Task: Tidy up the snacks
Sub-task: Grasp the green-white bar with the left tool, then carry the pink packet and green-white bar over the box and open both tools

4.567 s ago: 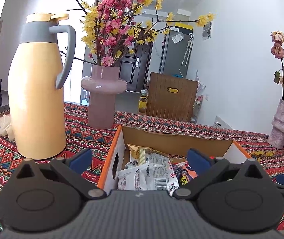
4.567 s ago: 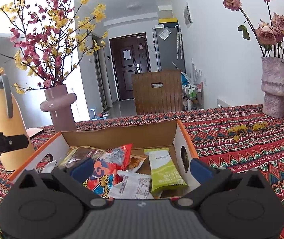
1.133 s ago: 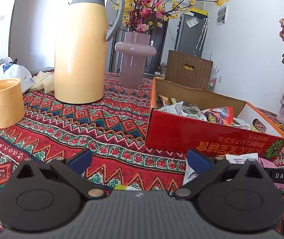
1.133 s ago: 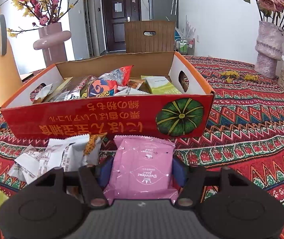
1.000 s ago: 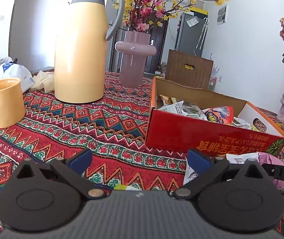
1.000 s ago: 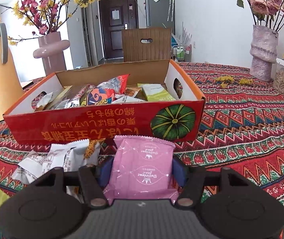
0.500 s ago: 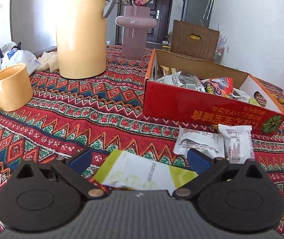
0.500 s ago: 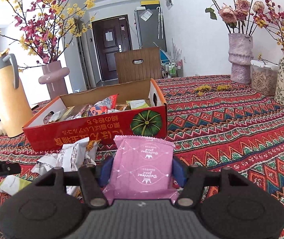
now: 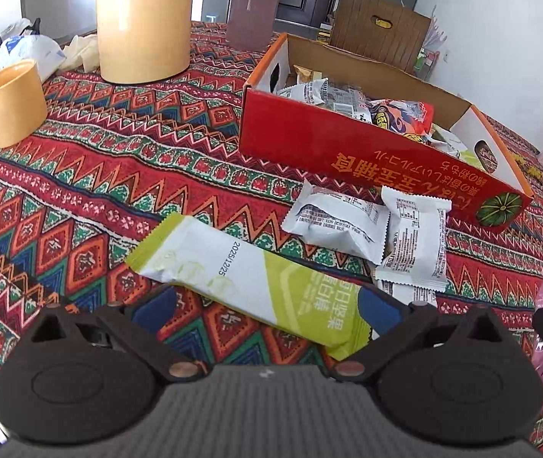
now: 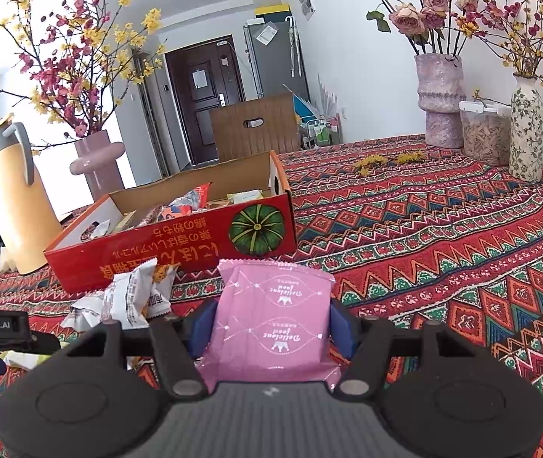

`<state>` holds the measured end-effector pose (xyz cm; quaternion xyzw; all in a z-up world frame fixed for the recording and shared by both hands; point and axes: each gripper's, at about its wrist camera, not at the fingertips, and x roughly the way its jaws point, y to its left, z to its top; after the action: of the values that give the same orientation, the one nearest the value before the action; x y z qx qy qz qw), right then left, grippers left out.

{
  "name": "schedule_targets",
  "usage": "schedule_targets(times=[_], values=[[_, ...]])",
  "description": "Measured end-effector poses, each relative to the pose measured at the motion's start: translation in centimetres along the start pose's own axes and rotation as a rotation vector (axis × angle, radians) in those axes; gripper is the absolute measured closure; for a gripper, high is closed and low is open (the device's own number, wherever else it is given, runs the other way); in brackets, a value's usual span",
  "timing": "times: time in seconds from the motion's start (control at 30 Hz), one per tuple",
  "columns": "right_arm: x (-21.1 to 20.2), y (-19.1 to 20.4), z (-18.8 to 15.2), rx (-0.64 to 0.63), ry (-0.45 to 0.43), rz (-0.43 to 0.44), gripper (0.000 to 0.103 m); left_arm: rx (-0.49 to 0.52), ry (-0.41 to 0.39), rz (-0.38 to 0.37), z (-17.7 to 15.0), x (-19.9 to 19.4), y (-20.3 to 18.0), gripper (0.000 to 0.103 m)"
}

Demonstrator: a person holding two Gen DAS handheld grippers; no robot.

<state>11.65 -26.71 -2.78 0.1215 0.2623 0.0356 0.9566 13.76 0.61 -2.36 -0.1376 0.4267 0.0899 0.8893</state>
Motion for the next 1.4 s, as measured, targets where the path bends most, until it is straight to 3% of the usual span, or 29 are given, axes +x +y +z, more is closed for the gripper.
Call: schedule_targets(times=[0.2,0.37,0.5,0.97,1.03,1.13,1.23,1.4], values=[[-0.1,-0.7,-0.3,0.015,0.005,-0.002,0.042,-0.108,0.044,0.03,1.5,1.6,0.0,0.0],[0.0,-1.2,-0.5,0.029,0.01,-0.004,0.042,-0.094,0.07,0.091,1.9,3.0,-1.2,0.0],[0.0,-1.5,-0.6,0.033,0.014,-0.004,0.042,-0.065,0.068,0.098,1.7,3.1,-1.7,0.0],[-0.5,-0.9,-0.9,0.019,0.01,0.013,0.041,0.165,0.016,0.045,0.0,1.3,0.3,0.035],[-0.6,-0.8,-0.9,0.018,0.009,0.014,0.041,0.222,0.008,0.04,-0.4,1.0,0.6,0.049],[-0.6,-0.8,-1.0,0.017,0.015,0.014,0.041,0.292,-0.008,0.02,-0.8,0.4,1.4,0.06],[-0.6,-0.6,-1.2,0.012,0.017,0.014,0.042,0.336,-0.028,0.016,-1.2,0.0,2.2,0.063],[-0.8,-0.1,-1.0,-0.002,0.012,0.022,0.042,0.321,-0.04,0.006,-1.4,-0.1,2.8,0.061]])
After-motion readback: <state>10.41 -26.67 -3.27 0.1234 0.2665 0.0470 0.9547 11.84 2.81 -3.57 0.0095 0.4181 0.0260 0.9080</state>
